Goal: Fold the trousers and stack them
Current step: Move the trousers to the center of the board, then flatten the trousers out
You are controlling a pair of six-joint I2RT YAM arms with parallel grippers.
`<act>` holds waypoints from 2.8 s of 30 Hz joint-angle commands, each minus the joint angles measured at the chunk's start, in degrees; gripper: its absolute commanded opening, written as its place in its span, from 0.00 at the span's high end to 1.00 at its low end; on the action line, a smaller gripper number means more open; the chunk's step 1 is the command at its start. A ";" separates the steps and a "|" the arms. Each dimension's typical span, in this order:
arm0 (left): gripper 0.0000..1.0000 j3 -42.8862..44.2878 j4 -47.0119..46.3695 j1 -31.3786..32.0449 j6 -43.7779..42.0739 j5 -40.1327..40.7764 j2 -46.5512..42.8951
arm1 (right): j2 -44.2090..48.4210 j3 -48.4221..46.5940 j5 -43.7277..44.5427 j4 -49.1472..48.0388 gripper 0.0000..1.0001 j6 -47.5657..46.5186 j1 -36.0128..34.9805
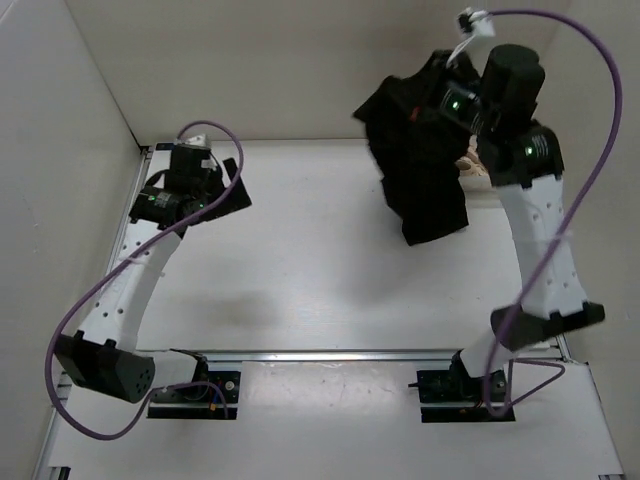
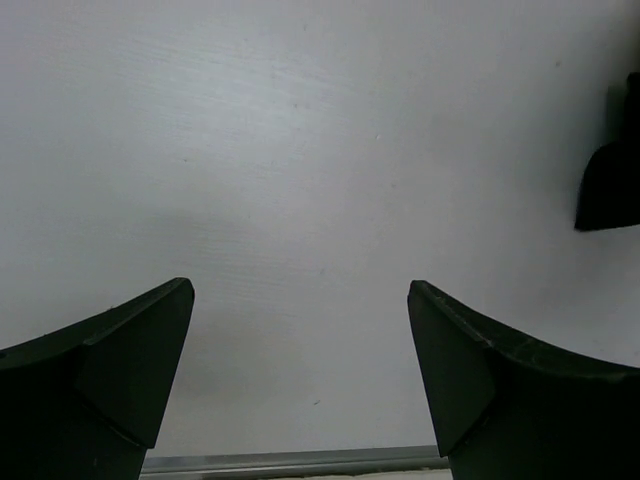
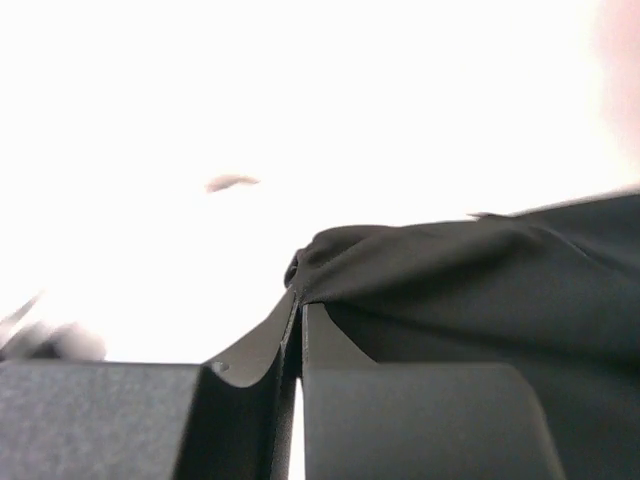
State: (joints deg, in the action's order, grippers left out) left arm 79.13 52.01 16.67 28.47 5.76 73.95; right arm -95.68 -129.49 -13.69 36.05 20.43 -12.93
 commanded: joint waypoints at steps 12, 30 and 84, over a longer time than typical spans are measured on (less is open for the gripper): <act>0.00 27.92 15.23 -13.06 -0.96 1.37 -5.84 | 14.90 46.86 11.65 4.28 0.16 -0.66 -32.60; 0.00 -22.69 2.75 -4.02 12.12 -12.88 -16.74 | 30.99 69.28 2.19 5.53 0.16 6.29 -14.75; 0.90 23.02 4.95 2.23 -1.22 -11.13 6.04 | 12.15 37.41 16.15 4.39 0.40 4.79 2.99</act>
State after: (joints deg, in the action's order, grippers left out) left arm 106.43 57.43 20.38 28.01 -10.04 89.82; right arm -99.83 -102.35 -1.45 48.80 20.58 -12.36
